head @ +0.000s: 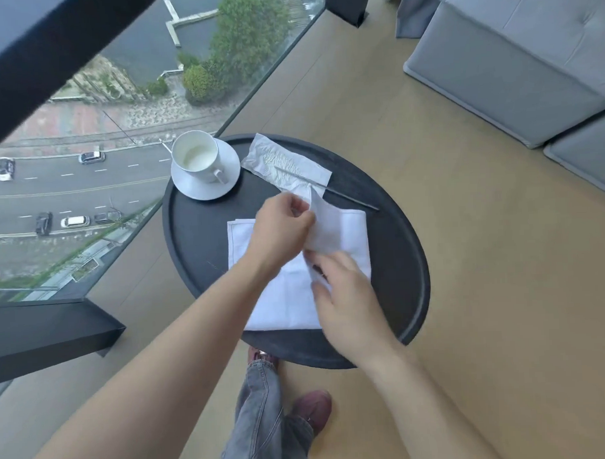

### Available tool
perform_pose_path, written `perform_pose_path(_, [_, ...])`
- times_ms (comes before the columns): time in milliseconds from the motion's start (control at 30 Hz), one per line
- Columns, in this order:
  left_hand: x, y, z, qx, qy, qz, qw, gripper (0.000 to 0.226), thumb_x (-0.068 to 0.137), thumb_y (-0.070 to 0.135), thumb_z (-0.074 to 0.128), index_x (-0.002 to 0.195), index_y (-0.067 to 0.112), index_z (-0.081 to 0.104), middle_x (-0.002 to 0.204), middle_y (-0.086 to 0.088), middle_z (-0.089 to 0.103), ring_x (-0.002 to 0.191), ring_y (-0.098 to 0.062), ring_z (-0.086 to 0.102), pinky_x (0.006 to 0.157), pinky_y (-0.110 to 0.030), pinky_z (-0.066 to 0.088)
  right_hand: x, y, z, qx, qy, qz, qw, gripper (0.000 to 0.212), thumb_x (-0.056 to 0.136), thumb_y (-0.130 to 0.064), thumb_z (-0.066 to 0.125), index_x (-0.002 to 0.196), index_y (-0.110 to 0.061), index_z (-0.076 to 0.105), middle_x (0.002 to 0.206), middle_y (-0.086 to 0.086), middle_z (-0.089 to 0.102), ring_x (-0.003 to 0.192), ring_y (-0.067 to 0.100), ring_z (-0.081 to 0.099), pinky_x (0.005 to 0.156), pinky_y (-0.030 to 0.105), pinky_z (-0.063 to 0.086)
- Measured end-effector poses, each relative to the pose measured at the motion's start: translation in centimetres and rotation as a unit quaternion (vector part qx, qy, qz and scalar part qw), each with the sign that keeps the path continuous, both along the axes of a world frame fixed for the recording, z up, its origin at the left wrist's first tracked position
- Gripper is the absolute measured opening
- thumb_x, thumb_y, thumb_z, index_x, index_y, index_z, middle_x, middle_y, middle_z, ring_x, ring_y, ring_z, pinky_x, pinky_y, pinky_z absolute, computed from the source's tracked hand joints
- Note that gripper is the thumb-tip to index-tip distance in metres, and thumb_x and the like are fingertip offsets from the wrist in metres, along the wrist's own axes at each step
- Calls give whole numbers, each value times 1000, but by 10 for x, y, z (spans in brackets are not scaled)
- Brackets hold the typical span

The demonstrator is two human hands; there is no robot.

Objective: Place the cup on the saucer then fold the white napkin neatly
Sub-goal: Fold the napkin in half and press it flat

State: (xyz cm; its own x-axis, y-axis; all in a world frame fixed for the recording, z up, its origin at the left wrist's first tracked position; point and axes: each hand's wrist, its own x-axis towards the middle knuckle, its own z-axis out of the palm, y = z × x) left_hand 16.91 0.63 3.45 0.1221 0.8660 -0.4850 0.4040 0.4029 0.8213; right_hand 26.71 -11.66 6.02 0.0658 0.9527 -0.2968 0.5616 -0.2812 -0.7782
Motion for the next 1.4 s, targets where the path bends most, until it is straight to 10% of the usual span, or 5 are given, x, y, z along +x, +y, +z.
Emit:
perform_pose_path(233, [-84, -9, -46, -38, 36, 39, 998, 5, 88, 14, 56, 87, 12, 60, 77, -2, 63, 65, -19, 53, 65, -39, 47, -74, -30, -41, 40, -104, 3, 994, 22, 91, -13, 61, 111, -10, 67, 99, 6, 69, 86, 28, 64, 75, 42, 53])
perform_pose_path(533, [-113, -28, -85, 31, 147, 42, 988, 7, 96, 20, 53, 92, 18, 58, 81, 12, 61, 70, -4, 52, 55, -16, 35, -112, -39, -76, 71, -192, 114, 972, 26, 79, -9, 73, 105, -8, 70, 76, 4, 61, 68, 27, 59, 59, 41, 51])
perform_pose_path(900, [-68, -72, -84, 256, 282, -144, 913, 55, 95, 20, 56, 146, 0, 50, 154, -22, 48, 141, -39, 44, 111, -49, 38, -30, 8, -108, 55, -253, -16, 966, 56, 96, -9, 37, 153, -7, 38, 162, 9, 36, 152, 24, 26, 115, 41, 29])
perform_pose_path(1033, [-56, -83, -108, 229, 340, -248, 878, 64, 107, 40, 31, 163, 8, 23, 173, -10, 14, 160, -26, 7, 129, -47, 7, -23, 17, -130, 17, -305, 89, 948, 61, 103, -30, 28, 160, -13, 19, 169, 3, 13, 156, 17, 6, 123, 40, 18])
perform_pose_path(1400, [-85, -68, -110, 248, 370, -296, 845, 79, 103, 52, 32, 160, -3, 26, 170, -22, 19, 159, -33, 16, 127, -47, 17, 26, 11, -130, -27, -407, 82, 909, 80, 101, -53, 31, 160, -4, 9, 170, 12, 6, 156, 26, 5, 123, 47, 15])
